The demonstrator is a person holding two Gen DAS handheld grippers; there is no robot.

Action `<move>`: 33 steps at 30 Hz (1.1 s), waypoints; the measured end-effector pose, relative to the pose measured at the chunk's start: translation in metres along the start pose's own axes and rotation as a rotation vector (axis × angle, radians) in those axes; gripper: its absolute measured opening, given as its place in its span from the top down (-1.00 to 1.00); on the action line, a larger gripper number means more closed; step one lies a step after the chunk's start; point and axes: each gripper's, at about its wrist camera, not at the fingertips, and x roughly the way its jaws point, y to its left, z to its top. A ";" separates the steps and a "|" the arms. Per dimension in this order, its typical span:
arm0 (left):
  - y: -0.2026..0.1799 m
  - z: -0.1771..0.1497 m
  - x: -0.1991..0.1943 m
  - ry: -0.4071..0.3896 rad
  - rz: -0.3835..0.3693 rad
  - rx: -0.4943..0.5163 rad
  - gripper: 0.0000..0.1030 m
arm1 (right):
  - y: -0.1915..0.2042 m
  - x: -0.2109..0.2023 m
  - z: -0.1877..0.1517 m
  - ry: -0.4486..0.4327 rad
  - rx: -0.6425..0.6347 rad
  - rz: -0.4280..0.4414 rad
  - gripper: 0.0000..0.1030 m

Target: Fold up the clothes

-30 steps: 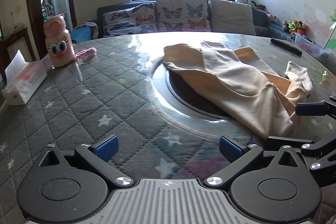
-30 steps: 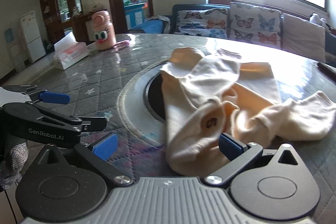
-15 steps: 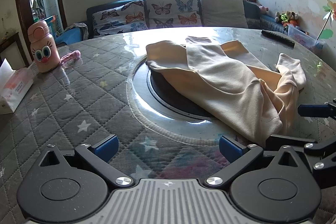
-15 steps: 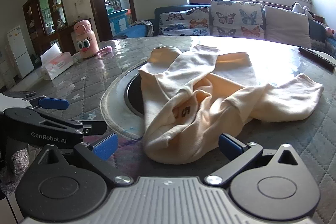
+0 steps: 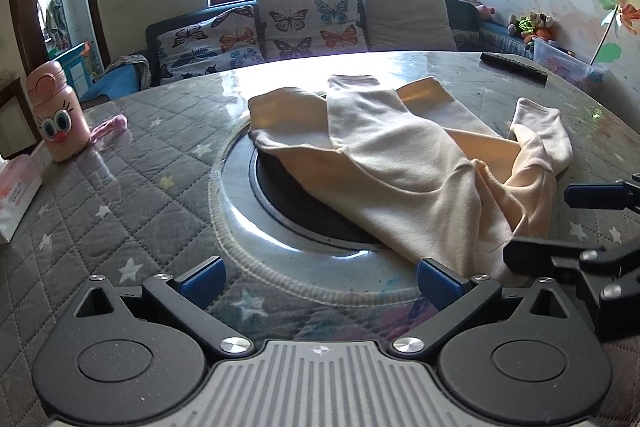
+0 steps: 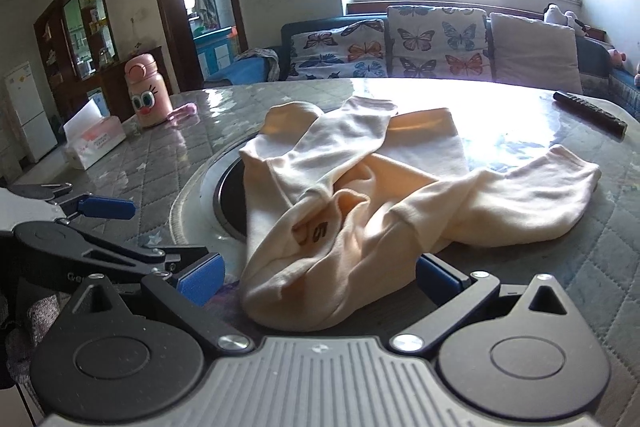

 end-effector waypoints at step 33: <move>-0.056 0.088 0.072 0.029 -0.144 0.080 0.35 | -0.069 0.022 0.024 0.011 0.210 -0.046 0.55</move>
